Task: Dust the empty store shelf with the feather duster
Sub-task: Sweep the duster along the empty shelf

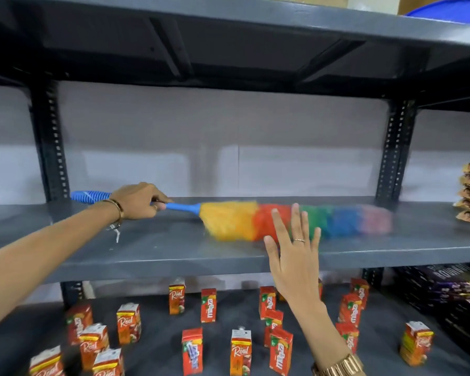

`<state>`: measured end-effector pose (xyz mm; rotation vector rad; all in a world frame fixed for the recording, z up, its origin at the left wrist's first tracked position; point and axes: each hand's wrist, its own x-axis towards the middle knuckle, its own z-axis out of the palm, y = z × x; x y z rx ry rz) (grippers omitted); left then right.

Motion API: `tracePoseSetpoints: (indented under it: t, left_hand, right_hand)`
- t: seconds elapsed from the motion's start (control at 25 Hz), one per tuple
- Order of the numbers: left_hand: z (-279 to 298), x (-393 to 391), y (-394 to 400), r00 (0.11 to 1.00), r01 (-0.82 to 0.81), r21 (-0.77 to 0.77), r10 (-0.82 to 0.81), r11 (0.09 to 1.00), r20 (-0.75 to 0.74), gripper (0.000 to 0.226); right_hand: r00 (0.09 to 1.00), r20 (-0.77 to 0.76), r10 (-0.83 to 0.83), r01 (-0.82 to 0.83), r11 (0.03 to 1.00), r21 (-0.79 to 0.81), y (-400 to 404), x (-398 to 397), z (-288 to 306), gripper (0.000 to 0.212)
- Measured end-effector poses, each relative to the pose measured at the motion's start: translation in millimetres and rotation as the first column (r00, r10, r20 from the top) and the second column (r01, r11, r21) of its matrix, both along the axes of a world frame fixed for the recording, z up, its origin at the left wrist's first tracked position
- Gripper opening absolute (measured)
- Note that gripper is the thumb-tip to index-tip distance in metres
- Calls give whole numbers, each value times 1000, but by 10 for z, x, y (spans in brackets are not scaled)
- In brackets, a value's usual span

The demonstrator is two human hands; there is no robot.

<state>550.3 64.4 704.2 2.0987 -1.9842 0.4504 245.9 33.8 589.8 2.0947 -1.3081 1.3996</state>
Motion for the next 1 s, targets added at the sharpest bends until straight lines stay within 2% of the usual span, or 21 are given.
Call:
tracePoseSetpoints:
  t: [0.12,0.2,0.24,0.32,0.4,0.48,0.64,0.8,0.92,1.0]
  left_hand:
    - [149,78,86,989,-125,-191,137,974,49,34]
    - [121,257,222,997,-76,-158,71,985,-32,29]
    - [78,349,331,995,-61,-91,54,994,-82,27]
    - [-1,460,472,993,-93,7,94,996,-76,27]
    - [41,485,499,981,-191,-97,192,977,-9,31]
    - [71,546,581,975,-223,-152,223,963,-23,31]
    - [-74,809,981,975,-193,30,195,981,-103,26]
    - [-10,863,1191,927,-369,-190,376,910,2,31]
    - [-30,1036,1544,932,-363,-85,362,928,-30,29]
    - [-56,1094,1769,911,-411,-28,410,911,-39,29]
  right_hand:
    - [998,-50,42,-44,999,-32,97,274,13,49]
    - [994,-67,82,-85,995,-49,151,430,-5,48]
    - [991,-67,113,-116,992,-55,173,508,2,49]
    - [986,-73,148,-154,986,-69,218,654,33,50]
    - [981,-100,169,-176,982,-72,283,802,66,50]
    - [973,-110,201,-210,975,-69,339,953,86,50]
    - [957,-52,285,-287,957,-43,381,1193,177,51]
    - [932,-55,357,-358,934,-15,475,1422,172,53]
    - [899,-43,437,-438,899,-22,567,1624,175,50]
    - [880,-38,474,-475,879,-38,630,1757,183,50]
